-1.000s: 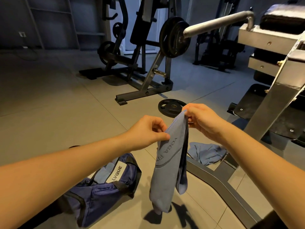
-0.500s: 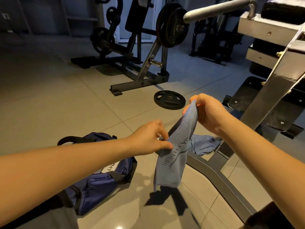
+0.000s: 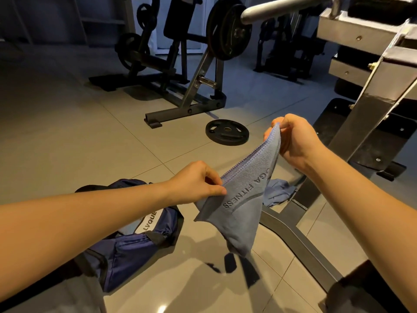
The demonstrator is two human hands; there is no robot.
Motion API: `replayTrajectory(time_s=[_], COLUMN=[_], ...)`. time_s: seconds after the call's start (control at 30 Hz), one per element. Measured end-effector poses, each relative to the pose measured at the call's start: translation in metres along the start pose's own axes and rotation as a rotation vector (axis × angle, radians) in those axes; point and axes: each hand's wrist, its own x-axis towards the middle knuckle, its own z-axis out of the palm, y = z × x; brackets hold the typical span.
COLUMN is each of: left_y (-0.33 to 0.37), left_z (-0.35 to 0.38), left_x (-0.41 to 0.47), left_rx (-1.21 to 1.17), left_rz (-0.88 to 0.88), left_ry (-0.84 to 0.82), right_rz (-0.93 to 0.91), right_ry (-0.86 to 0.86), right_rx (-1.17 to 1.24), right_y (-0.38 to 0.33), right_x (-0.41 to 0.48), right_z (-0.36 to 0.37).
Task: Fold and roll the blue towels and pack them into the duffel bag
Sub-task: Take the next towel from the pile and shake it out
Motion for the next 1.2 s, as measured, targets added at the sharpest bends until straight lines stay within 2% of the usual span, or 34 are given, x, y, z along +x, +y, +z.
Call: replayTrajectory(time_s=[0.13, 0.3, 0.47, 0.73, 0.9, 1.07, 1.2], left_y=[-0.005, -0.014, -0.017, -0.021, -0.019, -0.018, -0.031], left_z=[-0.007, -0.014, -0.021, -0.042, -0.071, -0.104, -0.113], left_x=[-0.001, -0.002, -0.002, 0.007, 0.007, 0.005, 0.002], left_rx=[0.017, 0.036, 0.074, 0.033, -0.056, -0.109, -0.107], left_rz=[-0.007, -0.024, -0.070, -0.052, -0.020, -0.049, -0.106], left_ry=[0.011, 0.048, 0.115, 0.386, 0.436, 0.522, 0.466], right_rz=[0.010, 0.059, 0.093, 0.109, 0.107, 0.060, 0.023], right_ry=[0.196, 0.389, 0.455, 0.552, 0.455, 0.196, 0.223], right_rx=[0.048, -0.020, -0.068, -0.108, -0.129, -0.226, -0.365], right_y=[-0.001, 0.005, 0.011, 0.018, 0.023, 0.021, 0.023], right_x=[0.004, 0.015, 0.023, 0.032, 0.033, 0.028, 0.029], right_z=[-0.012, -0.033, -0.041, -0.053, -0.053, -0.051, -0.044])
